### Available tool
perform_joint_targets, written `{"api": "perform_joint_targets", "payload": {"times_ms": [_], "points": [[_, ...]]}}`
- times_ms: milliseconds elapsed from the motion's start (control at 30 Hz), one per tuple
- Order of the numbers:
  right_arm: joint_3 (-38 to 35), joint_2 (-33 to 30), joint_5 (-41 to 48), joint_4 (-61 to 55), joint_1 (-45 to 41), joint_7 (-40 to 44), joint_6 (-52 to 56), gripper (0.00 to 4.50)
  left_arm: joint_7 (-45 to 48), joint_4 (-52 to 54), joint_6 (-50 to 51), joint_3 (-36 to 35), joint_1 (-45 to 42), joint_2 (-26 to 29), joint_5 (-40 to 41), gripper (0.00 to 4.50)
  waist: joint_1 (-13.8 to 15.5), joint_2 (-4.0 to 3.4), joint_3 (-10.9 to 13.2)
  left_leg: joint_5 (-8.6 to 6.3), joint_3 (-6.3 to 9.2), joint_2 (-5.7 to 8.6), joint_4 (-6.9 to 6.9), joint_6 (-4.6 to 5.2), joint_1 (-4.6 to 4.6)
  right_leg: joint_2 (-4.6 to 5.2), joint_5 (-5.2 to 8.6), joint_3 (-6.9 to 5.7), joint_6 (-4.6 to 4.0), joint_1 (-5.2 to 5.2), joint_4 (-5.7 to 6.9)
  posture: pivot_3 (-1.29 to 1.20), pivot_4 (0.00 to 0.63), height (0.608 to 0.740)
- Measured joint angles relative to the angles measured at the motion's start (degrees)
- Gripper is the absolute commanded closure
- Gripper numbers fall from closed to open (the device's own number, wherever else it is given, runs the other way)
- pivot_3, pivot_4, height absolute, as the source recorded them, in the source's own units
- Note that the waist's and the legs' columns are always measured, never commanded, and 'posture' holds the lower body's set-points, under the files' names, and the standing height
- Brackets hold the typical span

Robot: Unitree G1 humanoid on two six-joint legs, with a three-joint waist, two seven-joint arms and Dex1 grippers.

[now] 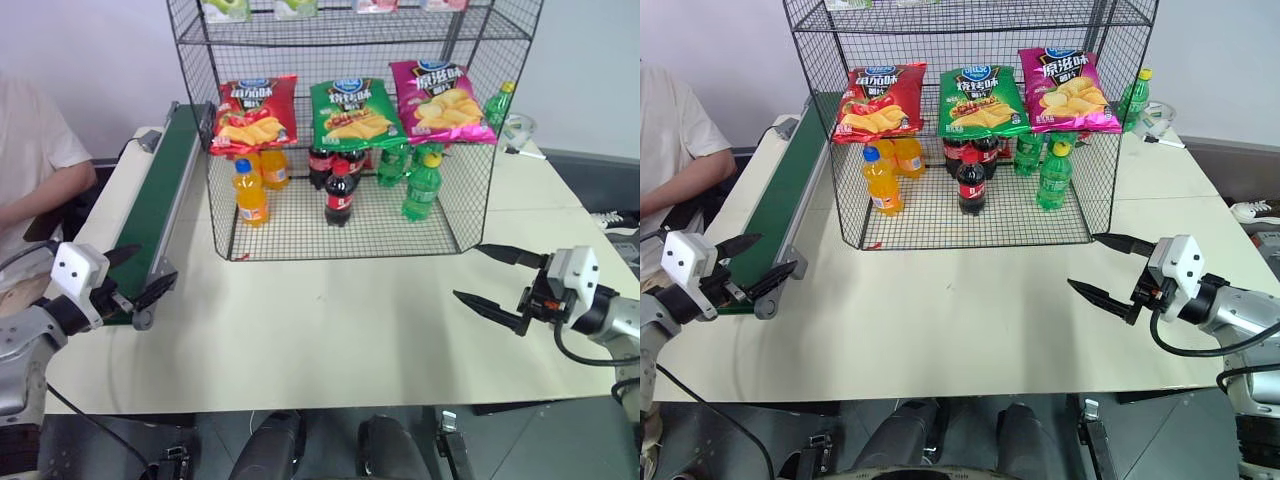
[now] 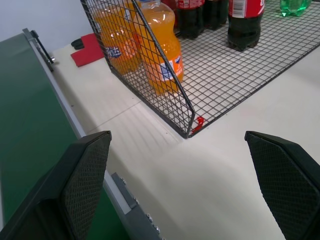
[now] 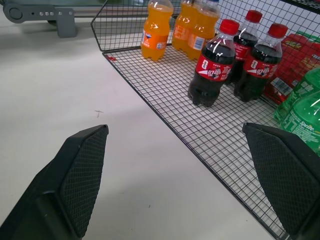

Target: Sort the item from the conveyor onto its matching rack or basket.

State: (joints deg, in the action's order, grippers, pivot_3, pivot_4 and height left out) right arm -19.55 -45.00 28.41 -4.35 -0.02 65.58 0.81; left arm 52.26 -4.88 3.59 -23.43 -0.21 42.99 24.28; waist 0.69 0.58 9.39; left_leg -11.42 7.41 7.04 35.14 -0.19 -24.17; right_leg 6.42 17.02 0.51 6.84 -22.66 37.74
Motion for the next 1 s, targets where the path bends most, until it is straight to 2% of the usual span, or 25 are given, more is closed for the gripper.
{"api": "perform_joint_targets", "payload": {"times_ms": [800,1000], "points": [[1.2,0.0,-0.9,1.2,-1.2,0.0,-0.1,0.00,-1.3,0.0,-0.1,0.0,1.5,-0.9,0.2,0.02,-0.1,-0.02,0.0,-0.02,0.00,0.00,-0.02,0.02,-0.03,0.00,0.00,0.00,0.00,0.00,-0.09,0.00,0.150,0.740],[1.5,0.0,-1.1,1.2,-1.3,0.0,-0.1,0.00,0.1,0.0,0.6,-0.7,1.8,-1.4,2.7,0.02,0.0,-0.02,0.0,-0.03,0.00,0.00,-0.02,0.02,-0.05,0.00,0.00,0.00,0.00,0.00,-0.11,0.00,0.150,0.740]]}}
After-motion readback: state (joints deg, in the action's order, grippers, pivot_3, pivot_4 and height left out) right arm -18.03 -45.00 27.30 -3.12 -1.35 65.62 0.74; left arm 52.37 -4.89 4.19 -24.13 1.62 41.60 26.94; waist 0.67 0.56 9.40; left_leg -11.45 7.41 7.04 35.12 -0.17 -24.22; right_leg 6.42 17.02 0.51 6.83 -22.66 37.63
